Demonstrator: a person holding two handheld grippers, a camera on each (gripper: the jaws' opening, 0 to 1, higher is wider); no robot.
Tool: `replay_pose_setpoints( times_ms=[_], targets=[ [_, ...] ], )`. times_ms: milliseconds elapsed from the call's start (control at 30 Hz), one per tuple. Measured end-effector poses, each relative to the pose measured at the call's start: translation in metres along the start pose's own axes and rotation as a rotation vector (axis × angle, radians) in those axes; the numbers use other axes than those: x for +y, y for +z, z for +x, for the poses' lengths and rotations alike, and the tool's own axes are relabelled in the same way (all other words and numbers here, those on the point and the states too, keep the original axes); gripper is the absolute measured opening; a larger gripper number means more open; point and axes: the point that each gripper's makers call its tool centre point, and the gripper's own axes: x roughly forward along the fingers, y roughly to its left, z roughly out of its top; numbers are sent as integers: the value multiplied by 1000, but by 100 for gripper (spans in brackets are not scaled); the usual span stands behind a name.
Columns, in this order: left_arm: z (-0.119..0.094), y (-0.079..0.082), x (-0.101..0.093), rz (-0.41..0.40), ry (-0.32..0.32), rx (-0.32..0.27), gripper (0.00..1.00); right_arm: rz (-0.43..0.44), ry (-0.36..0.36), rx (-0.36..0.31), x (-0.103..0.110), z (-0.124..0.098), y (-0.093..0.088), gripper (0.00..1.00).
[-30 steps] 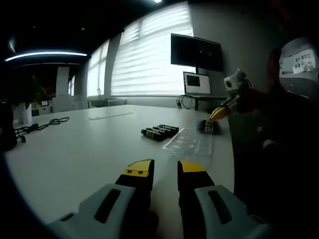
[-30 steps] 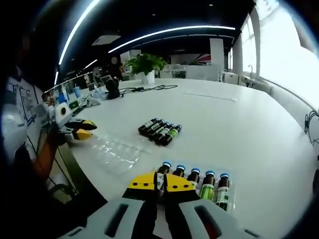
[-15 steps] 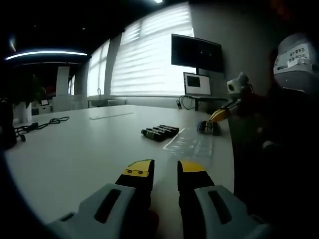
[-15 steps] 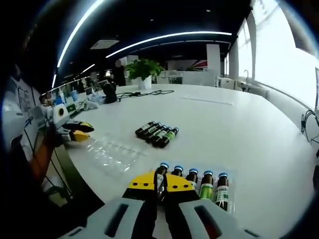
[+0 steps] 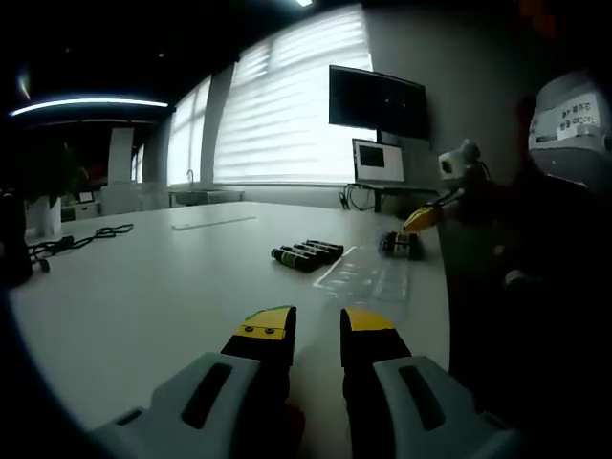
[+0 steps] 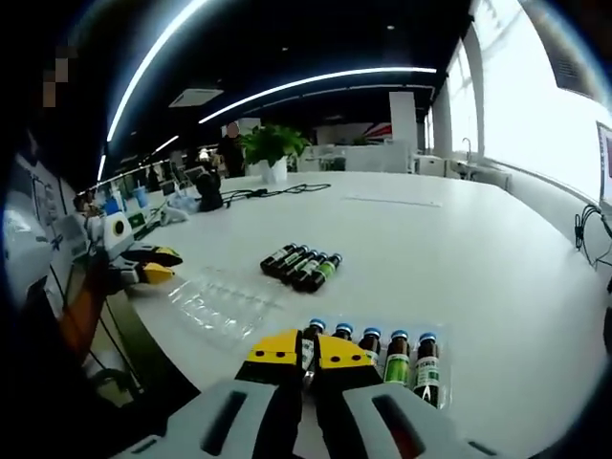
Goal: Grip medicine bottles put into box
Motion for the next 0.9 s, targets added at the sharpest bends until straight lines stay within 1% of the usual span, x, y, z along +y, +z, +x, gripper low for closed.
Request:
replay_pose_setpoints(
  times_ms=[133,333,433,533,633,767,833,900],
  targets=[
    [0,0,0,-3,0,-3,13,9,-2,-13,-2,0,7,1],
    [-1,1,0,-6,-5,-9,13,19,24,-32,4,5,19,1],
    [-1,1,0,-6,-5,-9,13,17,22,-37,5,9,25,1],
    [-1,1,0,-2,-4,-7,13,4,11,-14,5,12,30,1],
    [-2,1,0,-2,-4,-8,13,9,4,2,3,15,34,1],
    [-2,2,0,-5,-5,-12,13,-38,-20,20,0,19,42,1],
    [-2,2,0,-3,-5,-11,13,-62,-20,31,1,23,45,1],
    [-2,2,0,-2,-5,-11,13,-68,-21,43,1,27,47,1]
  ],
)
